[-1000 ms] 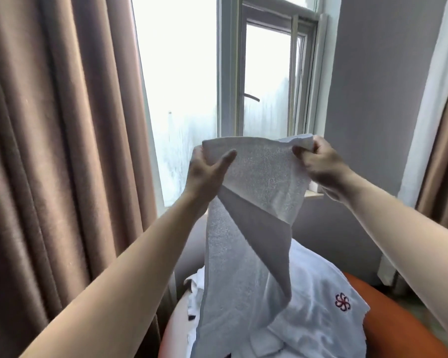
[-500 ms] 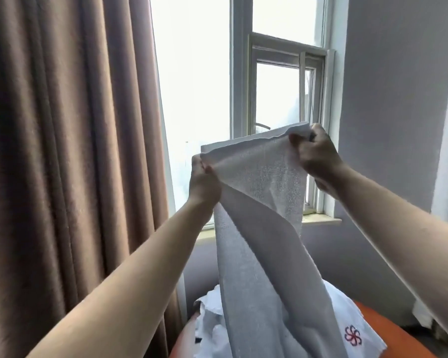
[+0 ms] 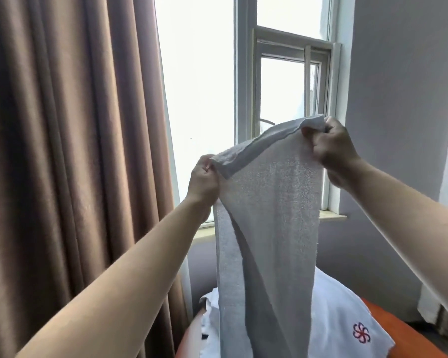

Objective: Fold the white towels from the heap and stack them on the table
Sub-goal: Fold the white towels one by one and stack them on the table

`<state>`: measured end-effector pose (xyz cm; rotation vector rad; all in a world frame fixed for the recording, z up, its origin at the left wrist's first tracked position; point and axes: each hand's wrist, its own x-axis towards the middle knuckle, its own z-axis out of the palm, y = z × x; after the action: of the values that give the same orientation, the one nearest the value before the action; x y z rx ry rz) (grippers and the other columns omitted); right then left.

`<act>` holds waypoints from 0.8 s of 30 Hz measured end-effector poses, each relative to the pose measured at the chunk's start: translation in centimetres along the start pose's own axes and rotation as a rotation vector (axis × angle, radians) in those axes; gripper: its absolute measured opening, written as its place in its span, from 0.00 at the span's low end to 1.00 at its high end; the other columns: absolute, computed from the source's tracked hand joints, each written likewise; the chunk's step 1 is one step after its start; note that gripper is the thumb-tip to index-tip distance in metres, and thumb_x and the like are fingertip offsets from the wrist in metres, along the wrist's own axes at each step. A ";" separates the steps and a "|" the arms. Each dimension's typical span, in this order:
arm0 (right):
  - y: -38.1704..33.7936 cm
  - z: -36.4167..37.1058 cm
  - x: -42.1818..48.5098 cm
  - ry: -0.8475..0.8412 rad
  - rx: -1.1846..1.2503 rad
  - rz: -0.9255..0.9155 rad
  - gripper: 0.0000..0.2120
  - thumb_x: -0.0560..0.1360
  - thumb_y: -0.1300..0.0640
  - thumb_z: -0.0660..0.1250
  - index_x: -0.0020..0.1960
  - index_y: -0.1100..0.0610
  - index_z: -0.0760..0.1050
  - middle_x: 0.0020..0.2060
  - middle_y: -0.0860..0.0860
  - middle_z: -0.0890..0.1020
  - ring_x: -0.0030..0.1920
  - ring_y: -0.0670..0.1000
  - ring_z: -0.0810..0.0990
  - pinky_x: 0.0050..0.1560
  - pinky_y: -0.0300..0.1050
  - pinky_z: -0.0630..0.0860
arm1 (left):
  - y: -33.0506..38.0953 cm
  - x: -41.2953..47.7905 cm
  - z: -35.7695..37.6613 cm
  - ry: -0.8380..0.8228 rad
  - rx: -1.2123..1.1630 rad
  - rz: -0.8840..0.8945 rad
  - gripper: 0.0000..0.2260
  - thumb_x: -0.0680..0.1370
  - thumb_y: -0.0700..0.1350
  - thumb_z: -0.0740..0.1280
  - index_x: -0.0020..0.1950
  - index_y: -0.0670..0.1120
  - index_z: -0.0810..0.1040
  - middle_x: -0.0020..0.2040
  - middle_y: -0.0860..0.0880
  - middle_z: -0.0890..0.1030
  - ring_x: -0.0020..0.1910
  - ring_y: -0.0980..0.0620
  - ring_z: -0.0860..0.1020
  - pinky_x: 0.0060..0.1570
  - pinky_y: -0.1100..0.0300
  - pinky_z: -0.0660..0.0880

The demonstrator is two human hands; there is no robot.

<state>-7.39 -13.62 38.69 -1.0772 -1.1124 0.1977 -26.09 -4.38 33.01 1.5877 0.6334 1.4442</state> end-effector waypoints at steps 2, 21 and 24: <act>-0.3 0.5 0.1 0.006 -0.018 -0.021 0.02 0.82 0.59 0.59 0.54 0.57 0.68 0.43 0.51 0.76 0.40 0.47 0.75 0.28 0.34 0.75 | 0.2 0.5 0.4 0.074 0.025 0.049 0.11 0.85 0.46 0.54 0.45 0.53 0.71 0.42 0.50 0.75 0.39 0.53 0.73 0.33 0.63 0.70; 3.4 1.4 0.5 -0.087 -0.188 0.287 0.19 0.79 0.55 0.65 0.65 0.64 0.69 0.52 0.57 0.79 0.46 0.52 0.79 0.33 0.39 0.74 | -2.4 1.4 -2.5 -0.079 -0.260 -0.223 0.07 0.80 0.45 0.64 0.48 0.43 0.78 0.42 0.48 0.83 0.35 0.53 0.82 0.34 0.62 0.80; 4.0 1.4 -0.3 -0.130 -0.207 0.316 0.05 0.79 0.56 0.66 0.48 0.57 0.73 0.43 0.53 0.79 0.40 0.50 0.78 0.35 0.41 0.74 | -3.8 1.4 -2.7 -0.062 -0.265 -0.252 0.07 0.81 0.44 0.64 0.45 0.44 0.78 0.41 0.49 0.82 0.34 0.55 0.81 0.37 0.61 0.80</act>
<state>-7.22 -10.90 35.47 -1.4419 -1.0908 0.4136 -27.74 -0.69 30.33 1.2921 0.5584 1.2315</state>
